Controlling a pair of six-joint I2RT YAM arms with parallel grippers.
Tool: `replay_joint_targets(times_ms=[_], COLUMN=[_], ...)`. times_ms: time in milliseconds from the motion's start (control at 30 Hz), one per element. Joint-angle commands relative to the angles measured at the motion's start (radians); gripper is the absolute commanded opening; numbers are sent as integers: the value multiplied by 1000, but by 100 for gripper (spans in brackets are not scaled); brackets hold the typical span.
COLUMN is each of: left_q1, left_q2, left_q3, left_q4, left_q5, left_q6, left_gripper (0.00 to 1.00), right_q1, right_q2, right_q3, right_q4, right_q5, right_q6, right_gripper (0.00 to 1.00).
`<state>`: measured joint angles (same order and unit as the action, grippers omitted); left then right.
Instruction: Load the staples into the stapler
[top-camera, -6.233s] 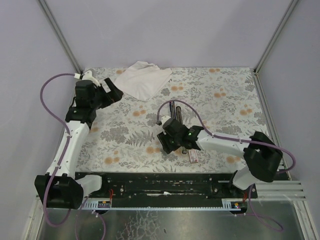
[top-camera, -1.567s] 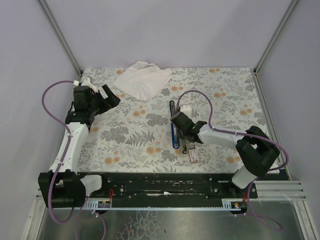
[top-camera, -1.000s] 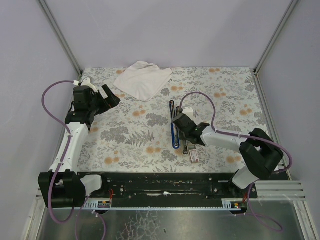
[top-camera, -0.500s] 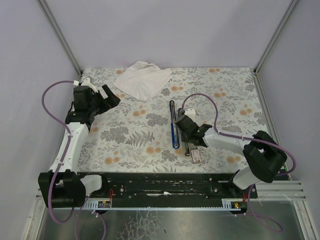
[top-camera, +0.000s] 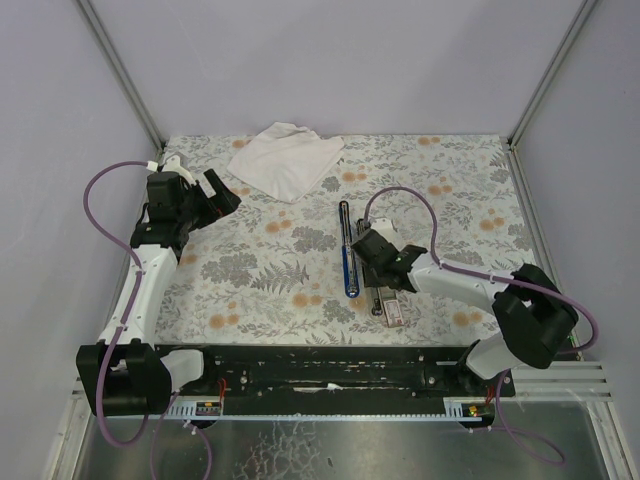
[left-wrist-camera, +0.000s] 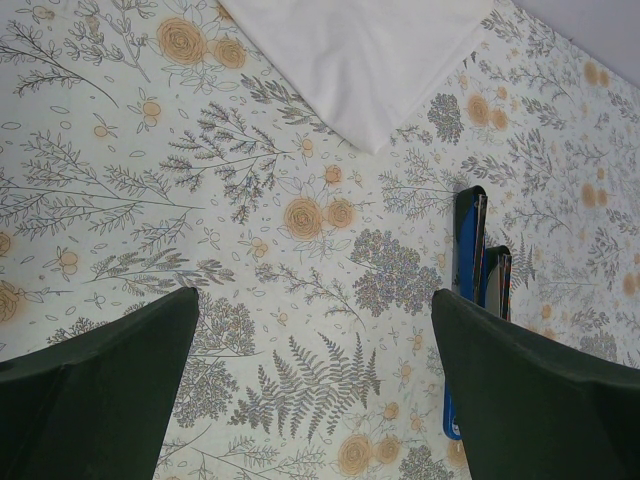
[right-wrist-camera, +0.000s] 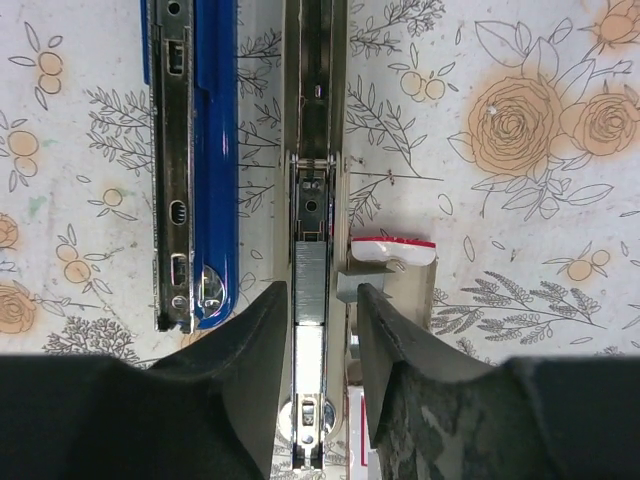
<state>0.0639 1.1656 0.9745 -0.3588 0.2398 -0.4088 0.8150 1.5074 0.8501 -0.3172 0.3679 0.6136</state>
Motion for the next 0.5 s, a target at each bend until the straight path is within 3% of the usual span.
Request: replay_joint_targets(times_ms=[0, 300, 467], left_q1=[9, 9, 9], left_q2=[-10, -21, -58], left_q3=[-5, -6, -18], left_q4=[46, 40, 48], left_q5=[-1, -22, -49], left_q6=[19, 28, 32], left_gripper=[100, 100, 100], right_q1=[-9, -41, -72], right_q2=[-53, -99, -185], right_q3=[79, 122, 41], right_q4=[-53, -99, -153], right_q5=[14, -5, -68], right_q6=[-27, -79, -107], right_gripper=[42, 44, 47])
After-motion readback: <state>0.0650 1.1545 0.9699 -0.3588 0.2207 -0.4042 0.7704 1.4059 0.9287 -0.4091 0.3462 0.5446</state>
